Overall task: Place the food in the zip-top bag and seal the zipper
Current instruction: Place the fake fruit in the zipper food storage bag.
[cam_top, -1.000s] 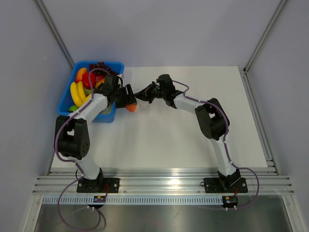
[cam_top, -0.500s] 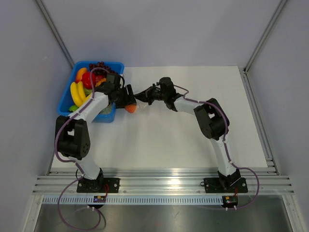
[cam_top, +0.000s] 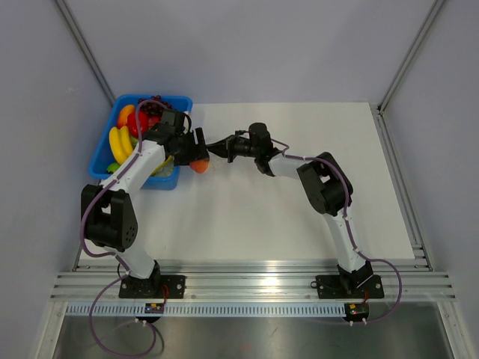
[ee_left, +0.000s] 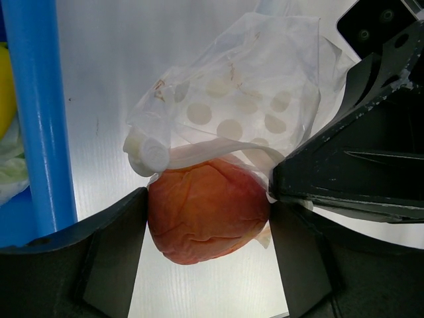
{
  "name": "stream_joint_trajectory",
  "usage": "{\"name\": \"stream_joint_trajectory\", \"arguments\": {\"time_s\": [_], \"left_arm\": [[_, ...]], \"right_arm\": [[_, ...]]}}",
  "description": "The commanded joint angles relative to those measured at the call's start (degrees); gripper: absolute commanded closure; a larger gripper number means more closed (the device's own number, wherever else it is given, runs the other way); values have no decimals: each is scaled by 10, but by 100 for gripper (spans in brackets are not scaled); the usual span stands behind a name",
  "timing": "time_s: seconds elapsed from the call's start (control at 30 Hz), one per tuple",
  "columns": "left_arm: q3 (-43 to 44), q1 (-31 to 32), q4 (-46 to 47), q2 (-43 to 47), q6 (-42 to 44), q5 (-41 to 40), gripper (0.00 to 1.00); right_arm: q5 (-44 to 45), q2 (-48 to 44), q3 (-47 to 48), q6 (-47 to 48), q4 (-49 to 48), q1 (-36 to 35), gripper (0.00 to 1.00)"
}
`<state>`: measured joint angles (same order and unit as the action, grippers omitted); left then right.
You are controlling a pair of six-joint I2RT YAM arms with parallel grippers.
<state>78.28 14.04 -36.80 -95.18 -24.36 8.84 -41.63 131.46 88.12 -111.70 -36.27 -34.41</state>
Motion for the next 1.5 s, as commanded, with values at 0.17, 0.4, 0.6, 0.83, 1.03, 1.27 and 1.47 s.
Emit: {"name": "stream_joint_trajectory", "arguments": {"time_s": [0.17, 0.4, 0.6, 0.83, 1.03, 1.27, 1.47], "left_arm": [[45, 8, 95, 21, -5, -8, 19], [47, 8, 89, 21, -5, -11, 9], [50, 8, 88, 27, -3, -14, 1], [43, 8, 98, 41, -7, -15, 2], [31, 8, 119, 61, 2, 6, 1], [50, 8, 96, 59, 17, 9, 1], [46, 8, 96, 67, 15, 7, 1]], "right_arm": [[-112, -5, 3, 4, -28, -62, 100], [-113, -2, 3, -4, -37, -63, 100], [-113, 1, 5, -7, -43, -63, 100], [-113, 4, 0, -20, -60, -63, 100], [-112, 6, -8, -26, -75, -63, 100], [-109, 10, -13, -35, -93, -63, 100], [-108, 13, -13, -43, -101, -63, 100]]}}
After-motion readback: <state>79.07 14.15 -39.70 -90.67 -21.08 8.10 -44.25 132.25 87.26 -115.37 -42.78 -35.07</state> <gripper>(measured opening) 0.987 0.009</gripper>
